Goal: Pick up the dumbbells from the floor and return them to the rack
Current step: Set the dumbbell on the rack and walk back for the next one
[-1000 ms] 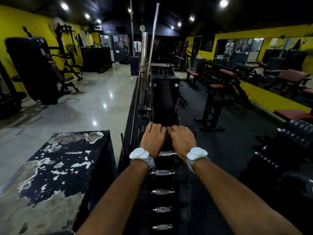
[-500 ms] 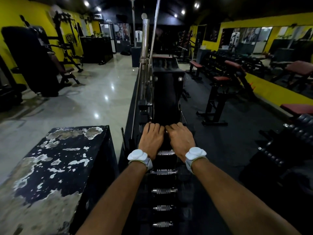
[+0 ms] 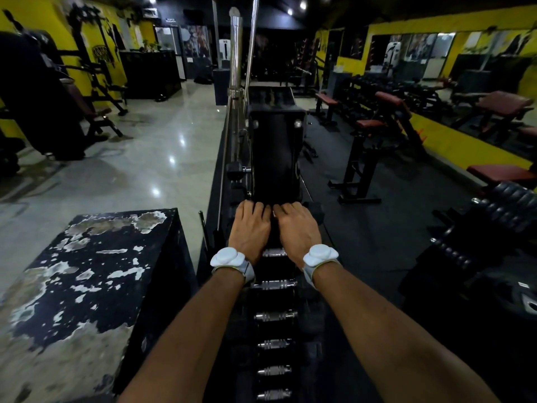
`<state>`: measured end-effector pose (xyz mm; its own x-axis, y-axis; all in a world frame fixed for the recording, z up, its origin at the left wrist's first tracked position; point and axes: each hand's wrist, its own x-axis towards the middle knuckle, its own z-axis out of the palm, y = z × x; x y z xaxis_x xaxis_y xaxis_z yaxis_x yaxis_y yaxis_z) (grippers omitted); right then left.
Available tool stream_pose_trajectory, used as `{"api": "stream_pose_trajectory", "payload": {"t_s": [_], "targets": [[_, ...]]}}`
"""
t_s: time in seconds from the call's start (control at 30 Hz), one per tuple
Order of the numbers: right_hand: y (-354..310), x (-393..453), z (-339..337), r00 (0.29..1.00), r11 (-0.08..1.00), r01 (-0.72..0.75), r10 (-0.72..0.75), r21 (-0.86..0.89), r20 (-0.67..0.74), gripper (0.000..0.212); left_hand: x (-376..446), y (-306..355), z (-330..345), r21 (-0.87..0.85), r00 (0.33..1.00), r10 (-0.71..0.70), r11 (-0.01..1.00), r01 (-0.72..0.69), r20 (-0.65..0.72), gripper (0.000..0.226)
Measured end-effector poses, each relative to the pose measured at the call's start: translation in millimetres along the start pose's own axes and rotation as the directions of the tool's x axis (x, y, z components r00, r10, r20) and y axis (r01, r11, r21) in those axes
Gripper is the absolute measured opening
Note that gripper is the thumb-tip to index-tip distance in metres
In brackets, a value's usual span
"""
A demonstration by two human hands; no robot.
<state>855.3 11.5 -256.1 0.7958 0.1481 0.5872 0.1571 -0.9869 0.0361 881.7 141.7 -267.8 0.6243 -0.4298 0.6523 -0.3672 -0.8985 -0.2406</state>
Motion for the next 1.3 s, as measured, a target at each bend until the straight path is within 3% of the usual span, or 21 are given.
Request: {"api": "stream_pose_trajectory", "payload": {"t_s": [0.3,0.5,0.57,0.73,0.8,0.87,0.93,1.03,1.17,1.3], "targets": [[0,1,-14,0.994,0.999,0.048,-0.05,0.02,0.098,0.049,6,-8,-20,-0.041,0.992,0.058,0.998,-0.054,0.115,0.029],[5,-8,-14,0.994,0.992,0.097,-0.092,-0.078,0.06,0.062,-12,-20,-17,-0.134,0.989,0.131,0.984,-0.121,0.068,0.057],[5,-19,-16,0.996,0.991,0.088,-0.084,-0.102,0.044,0.066,-14,-19,-20,-0.171,0.991,0.1,0.982,-0.084,0.091,0.06],[5,-32,-19,0.988,0.997,0.008,0.004,-0.077,0.156,0.071,-12,-2,-34,-0.362,0.989,-0.065,0.925,0.111,0.135,0.065],[-1,-31,-25,0.985,0.997,-0.073,0.073,-0.004,0.155,0.061,-16,4,-40,-0.439,0.985,-0.121,0.883,0.164,0.125,0.057],[-8,-31,-37,0.984,0.981,-0.171,0.166,0.087,0.065,0.04,-17,15,-46,-0.522,0.98,-0.171,0.83,0.199,0.1,0.043],[-16,-35,-50,0.95,0.938,-0.309,0.312,0.157,0.009,0.027,-15,26,-52,-0.65,0.956,-0.253,0.705,0.285,0.146,0.03],[-16,-47,-64,0.877,0.851,-0.474,0.48,0.225,0.033,0.021,-10,43,-62,-0.767,0.885,-0.35,0.461,0.447,0.305,0.024],[-2,-77,-92,0.719,0.645,-0.645,0.694,0.409,0.039,0.025,-10,74,-83,-0.818,0.866,-0.308,0.313,0.482,0.393,0.023],[23,-114,-122,0.561,0.424,-0.701,0.825,0.574,0.075,0.021,-10,103,-117,-0.834,0.847,-0.231,0.182,0.521,0.479,0.023]]}}
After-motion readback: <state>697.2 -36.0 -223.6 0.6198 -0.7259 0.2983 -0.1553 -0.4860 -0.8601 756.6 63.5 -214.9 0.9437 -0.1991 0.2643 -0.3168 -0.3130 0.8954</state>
